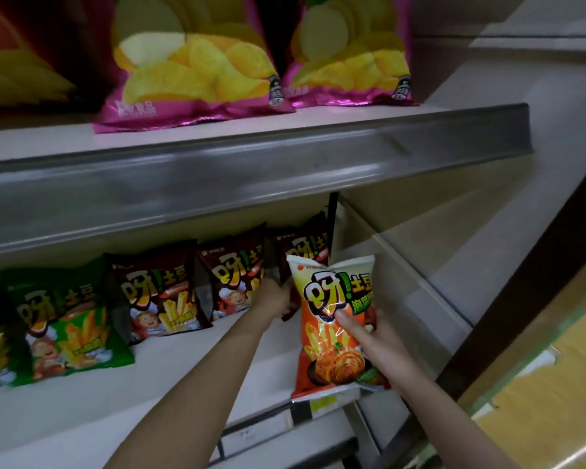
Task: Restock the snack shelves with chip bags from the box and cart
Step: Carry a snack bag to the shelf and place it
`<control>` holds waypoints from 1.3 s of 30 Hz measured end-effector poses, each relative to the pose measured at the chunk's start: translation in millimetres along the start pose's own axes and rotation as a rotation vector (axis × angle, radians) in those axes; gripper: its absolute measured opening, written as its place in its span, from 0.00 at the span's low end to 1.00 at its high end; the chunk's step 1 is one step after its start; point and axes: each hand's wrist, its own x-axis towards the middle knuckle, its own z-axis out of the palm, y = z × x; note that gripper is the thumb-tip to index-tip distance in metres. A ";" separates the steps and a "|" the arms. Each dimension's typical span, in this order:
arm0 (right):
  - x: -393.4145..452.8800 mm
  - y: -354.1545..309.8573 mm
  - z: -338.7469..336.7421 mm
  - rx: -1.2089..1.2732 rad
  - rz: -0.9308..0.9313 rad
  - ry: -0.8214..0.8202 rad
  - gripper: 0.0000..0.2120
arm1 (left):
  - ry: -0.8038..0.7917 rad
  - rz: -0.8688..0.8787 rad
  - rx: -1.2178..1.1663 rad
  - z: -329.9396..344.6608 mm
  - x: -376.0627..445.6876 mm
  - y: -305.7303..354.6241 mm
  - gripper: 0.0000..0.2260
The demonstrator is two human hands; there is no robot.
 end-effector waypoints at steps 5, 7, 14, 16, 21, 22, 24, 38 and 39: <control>16.3 -12.7 31.0 -0.040 -0.068 0.001 0.31 | -0.090 -0.007 -0.311 -49.0 -76.2 12.3 0.28; 17.3 -22.8 54.4 -0.042 -0.097 -0.034 0.31 | -0.139 -0.032 -0.317 -67.6 -106.9 10.8 0.31; 19.3 -36.3 140.4 -0.106 -0.079 -0.213 0.53 | 0.022 -0.011 -0.387 -118.1 -160.2 -25.2 0.41; 13.2 -41.7 161.1 -0.066 -0.091 -0.320 0.38 | 0.116 -0.023 -0.449 -133.1 -167.8 -38.3 0.44; 0.6 -55.7 199.2 0.035 -0.037 -0.494 0.34 | 0.252 -0.033 -0.551 -171.6 -192.3 -60.1 0.34; -0.5 -57.6 205.4 0.047 -0.032 -0.532 0.33 | 0.275 -0.035 -0.561 -178.4 -196.6 -63.1 0.33; -3.8 -60.7 218.4 0.024 -0.025 -0.579 0.35 | 0.311 -0.039 -0.573 -190.1 -204.8 -67.5 0.33; -35.6 -58.4 309.9 -0.072 -0.028 -0.727 0.39 | 0.501 -0.045 -0.668 -246.7 -271.3 -104.1 0.29; -38.8 -60.2 317.4 -0.096 -0.036 -0.732 0.43 | 0.511 -0.036 -0.671 -253.1 -278.1 -104.8 0.27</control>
